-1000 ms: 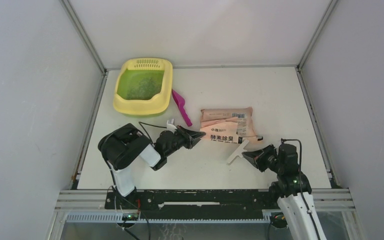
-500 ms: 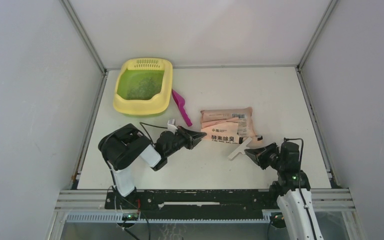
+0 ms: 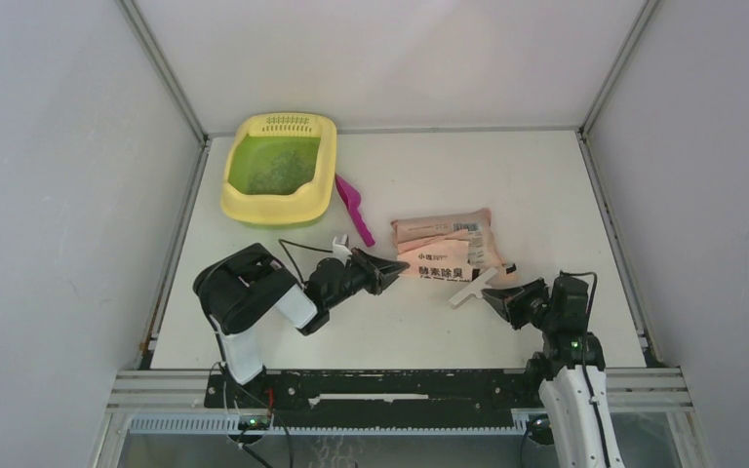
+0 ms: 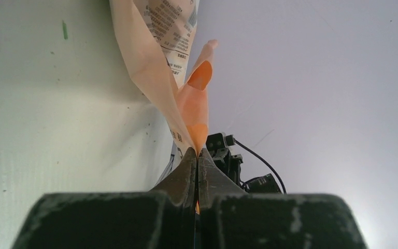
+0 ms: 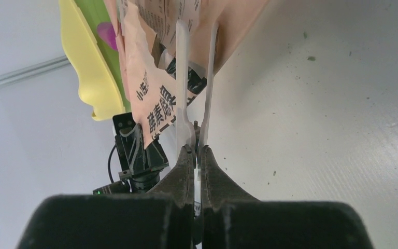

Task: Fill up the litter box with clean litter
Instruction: Clamp the cat litter bag at the center of the board.

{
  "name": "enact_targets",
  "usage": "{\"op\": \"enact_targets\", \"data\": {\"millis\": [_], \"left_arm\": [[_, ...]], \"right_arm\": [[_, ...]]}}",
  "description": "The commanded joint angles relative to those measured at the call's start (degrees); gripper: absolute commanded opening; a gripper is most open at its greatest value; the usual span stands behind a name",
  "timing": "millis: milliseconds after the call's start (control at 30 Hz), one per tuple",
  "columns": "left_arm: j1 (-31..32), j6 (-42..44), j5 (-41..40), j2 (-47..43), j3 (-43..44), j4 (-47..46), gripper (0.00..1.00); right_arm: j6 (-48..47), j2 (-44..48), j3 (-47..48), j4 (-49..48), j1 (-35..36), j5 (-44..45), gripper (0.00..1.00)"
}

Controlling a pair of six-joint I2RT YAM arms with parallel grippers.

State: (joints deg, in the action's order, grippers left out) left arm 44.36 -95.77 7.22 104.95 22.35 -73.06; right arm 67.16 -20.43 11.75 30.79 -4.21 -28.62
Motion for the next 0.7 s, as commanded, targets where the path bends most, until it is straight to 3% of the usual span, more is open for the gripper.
{"op": "enact_targets", "data": {"millis": [0, 233, 667], "left_arm": [[1.71, -1.91, 0.96, -1.24, 3.72, -5.06, 0.01], [2.96, -1.91, 0.49, -1.54, 6.7, -2.36, 0.01], [2.79, -4.51, 0.21, 3.77, 10.25, -5.95, 0.01]], "right_arm": [[-0.58, 0.21, 2.82, 0.66, -3.01, -2.77, 0.0], [-0.74, -1.29, 6.89, 0.0, -3.7, -2.79, 0.0], [-0.61, 8.44, 10.65, 14.8, -4.76, -7.33, 0.0]]}}
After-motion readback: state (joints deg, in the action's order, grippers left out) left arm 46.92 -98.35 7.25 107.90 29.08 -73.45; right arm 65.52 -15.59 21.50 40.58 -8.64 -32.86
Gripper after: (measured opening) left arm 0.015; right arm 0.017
